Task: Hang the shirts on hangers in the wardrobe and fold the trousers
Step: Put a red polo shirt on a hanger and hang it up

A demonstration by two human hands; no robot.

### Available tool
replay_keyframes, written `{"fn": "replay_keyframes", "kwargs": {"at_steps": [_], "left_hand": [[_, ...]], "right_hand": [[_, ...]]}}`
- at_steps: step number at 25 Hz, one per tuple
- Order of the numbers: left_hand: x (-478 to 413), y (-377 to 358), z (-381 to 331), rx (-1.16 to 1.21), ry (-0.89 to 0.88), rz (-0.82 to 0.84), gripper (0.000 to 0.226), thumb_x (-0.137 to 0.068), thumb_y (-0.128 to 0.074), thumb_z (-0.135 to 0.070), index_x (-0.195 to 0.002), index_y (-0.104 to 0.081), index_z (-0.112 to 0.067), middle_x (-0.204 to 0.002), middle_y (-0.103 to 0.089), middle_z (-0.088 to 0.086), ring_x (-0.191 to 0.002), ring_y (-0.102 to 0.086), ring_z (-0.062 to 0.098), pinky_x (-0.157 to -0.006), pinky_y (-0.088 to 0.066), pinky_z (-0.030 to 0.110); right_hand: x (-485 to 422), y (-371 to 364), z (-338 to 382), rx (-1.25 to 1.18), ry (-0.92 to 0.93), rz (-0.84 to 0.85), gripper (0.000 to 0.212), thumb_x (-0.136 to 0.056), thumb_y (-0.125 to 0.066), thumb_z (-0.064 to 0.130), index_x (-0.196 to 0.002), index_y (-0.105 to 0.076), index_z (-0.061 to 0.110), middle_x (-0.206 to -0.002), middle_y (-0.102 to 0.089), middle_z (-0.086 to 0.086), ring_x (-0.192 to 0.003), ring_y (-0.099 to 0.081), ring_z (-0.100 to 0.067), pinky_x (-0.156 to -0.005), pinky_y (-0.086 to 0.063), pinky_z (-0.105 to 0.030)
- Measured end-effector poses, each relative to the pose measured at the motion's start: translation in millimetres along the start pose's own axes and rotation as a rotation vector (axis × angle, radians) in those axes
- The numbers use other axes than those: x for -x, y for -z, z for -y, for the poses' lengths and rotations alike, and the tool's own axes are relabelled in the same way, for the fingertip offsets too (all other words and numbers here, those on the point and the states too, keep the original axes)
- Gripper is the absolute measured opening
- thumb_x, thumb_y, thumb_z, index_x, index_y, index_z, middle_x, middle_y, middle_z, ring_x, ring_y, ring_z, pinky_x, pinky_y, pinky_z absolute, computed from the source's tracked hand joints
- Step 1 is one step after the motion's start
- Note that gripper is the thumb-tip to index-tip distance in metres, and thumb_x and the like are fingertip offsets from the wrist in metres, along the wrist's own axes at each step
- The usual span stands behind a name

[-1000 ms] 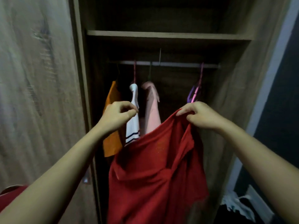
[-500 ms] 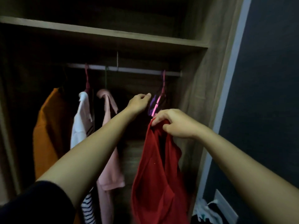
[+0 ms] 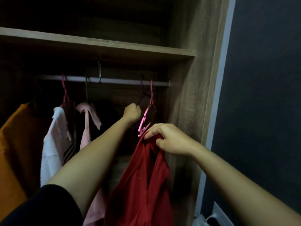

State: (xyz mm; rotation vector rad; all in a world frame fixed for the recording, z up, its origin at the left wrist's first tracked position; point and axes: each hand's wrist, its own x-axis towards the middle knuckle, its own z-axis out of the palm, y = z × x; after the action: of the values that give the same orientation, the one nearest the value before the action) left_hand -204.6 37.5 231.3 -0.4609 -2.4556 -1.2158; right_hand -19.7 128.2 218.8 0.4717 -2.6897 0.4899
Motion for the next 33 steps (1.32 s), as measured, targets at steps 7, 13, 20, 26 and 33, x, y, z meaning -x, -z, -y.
{"fn": "replay_keyframes", "kwargs": {"at_steps": [7,13,20,26,33], "left_hand": [[65.0,60.2,21.4,-0.251,-0.089,-0.176,0.03,-0.092,-0.038,-0.013,-0.111,-0.054,0.004,-0.118,-0.057,0.03,-0.109,-0.053,0.046,-0.087,-0.042,0.043],[174.9,170.9,76.2,-0.452,-0.127,-0.411,0.026,-0.09,-0.042,-0.02,-0.109,-0.05,-0.003,-0.104,-0.061,0.028,-0.096,-0.056,0.049,-0.078,-0.044,0.047],[282.1,281.3,180.4,-0.375,-0.251,-0.379,0.046,-0.086,-0.037,-0.034,-0.109,-0.062,-0.003,-0.073,-0.067,0.014,-0.068,-0.064,0.032,-0.065,-0.045,0.031],[345.8,319.9,226.5,-0.313,-0.34,-0.261,0.048,-0.084,-0.042,-0.035,-0.098,-0.068,0.003,-0.061,-0.06,0.001,-0.067,-0.056,0.01,-0.062,-0.035,0.003],[360.3,278.9,220.3,-0.236,-0.493,-0.136,0.04,-0.09,-0.046,-0.042,-0.105,-0.064,-0.01,-0.078,-0.069,0.0,-0.074,-0.057,-0.002,-0.069,-0.034,-0.002]], "right_hand": [[2.2,-20.1,22.4,-0.021,-0.037,-0.062,0.051,-0.07,-0.043,-0.013,-0.109,-0.07,0.008,-0.12,-0.064,-0.006,-0.116,-0.055,-0.016,-0.094,-0.031,-0.006],[-3.4,-49.3,60.9,0.013,-0.074,-0.015,0.048,-0.074,-0.047,-0.01,-0.114,-0.066,0.007,-0.123,-0.06,-0.008,-0.121,-0.051,-0.021,-0.102,-0.032,-0.019],[-6.8,-64.0,90.5,0.05,-0.22,-0.021,0.044,-0.08,-0.05,-0.005,-0.12,-0.061,0.006,-0.13,-0.054,-0.013,-0.123,-0.049,-0.025,-0.103,-0.034,-0.025],[3.1,-75.9,108.5,0.083,-0.261,0.044,0.049,-0.076,-0.056,-0.006,-0.124,-0.057,0.001,-0.132,-0.05,-0.017,-0.124,-0.048,-0.028,-0.103,-0.032,-0.024],[15.3,-92.6,197.6,0.252,0.07,0.085,0.055,-0.074,-0.055,0.003,-0.127,-0.055,0.019,-0.136,-0.047,0.004,-0.118,-0.042,-0.027,-0.1,-0.04,-0.036]]}}
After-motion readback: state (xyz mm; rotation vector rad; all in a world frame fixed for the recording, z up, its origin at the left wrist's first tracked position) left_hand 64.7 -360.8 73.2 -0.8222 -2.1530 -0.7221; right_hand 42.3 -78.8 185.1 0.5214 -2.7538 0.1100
